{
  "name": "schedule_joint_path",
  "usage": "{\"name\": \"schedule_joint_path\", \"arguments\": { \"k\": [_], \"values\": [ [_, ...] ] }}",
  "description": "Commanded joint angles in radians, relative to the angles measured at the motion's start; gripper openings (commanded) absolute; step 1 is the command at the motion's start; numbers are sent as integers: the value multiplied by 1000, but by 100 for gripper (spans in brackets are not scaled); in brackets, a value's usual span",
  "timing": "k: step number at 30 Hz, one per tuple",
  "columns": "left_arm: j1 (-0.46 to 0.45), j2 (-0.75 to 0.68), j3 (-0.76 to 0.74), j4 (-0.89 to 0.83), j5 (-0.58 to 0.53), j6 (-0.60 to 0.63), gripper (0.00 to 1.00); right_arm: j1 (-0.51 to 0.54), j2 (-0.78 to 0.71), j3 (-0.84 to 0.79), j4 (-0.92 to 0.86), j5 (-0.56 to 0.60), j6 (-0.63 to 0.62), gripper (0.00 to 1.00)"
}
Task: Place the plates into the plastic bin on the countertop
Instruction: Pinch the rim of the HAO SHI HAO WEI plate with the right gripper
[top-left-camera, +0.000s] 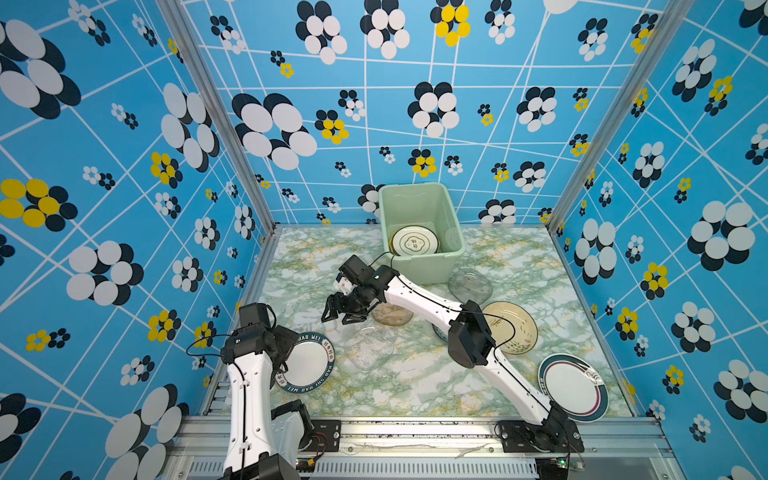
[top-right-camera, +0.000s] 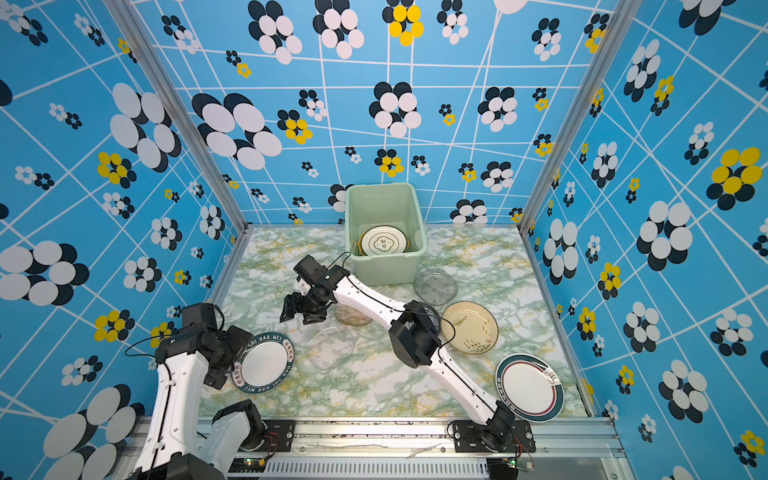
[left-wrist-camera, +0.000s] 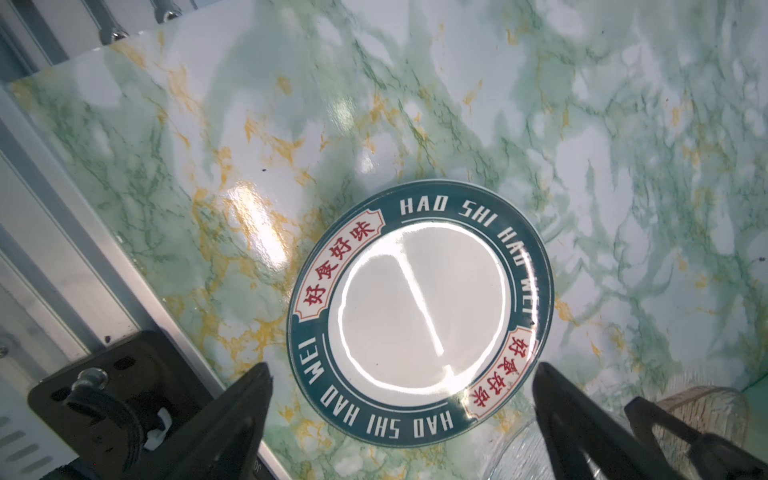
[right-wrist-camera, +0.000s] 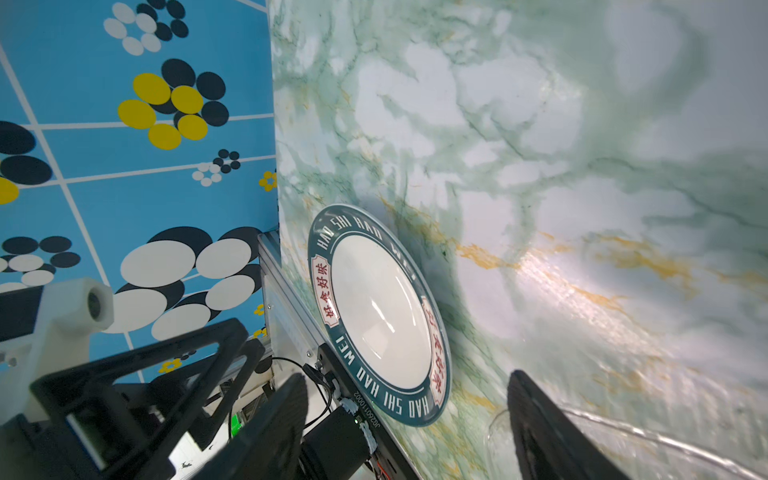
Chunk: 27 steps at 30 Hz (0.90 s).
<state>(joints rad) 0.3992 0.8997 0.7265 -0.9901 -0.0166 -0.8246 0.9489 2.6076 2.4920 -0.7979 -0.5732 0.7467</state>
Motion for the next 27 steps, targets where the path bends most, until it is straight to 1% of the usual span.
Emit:
{"name": "schedule_joint_path", "arguments": {
  "k": [1,4,8,13,17,20,23,27],
  "values": [
    [24,23,-12,13,-82,-34,99,8,27,60,-47,-39,-74,78],
    [27,47,-17,36,-111,-38,99,8,32,62,-76,-26,-128,79],
    [31,93,-22,64,-102,-57,99,8,41,61,-88,-7,-161,79],
    [37,150,-28,100,-89,-76,99,11,70,58,-71,-24,-165,79],
    [39,165,-48,118,-81,-107,99,18,97,60,-63,-46,-163,78],
    [42,172,-80,149,-54,-135,99,24,115,66,-44,-66,-149,77],
    [43,183,-113,191,-23,-165,99,27,137,84,-28,-90,-138,76],
    [43,201,-130,226,-5,-184,99,29,170,116,-24,-118,-124,71]
  ]
}}
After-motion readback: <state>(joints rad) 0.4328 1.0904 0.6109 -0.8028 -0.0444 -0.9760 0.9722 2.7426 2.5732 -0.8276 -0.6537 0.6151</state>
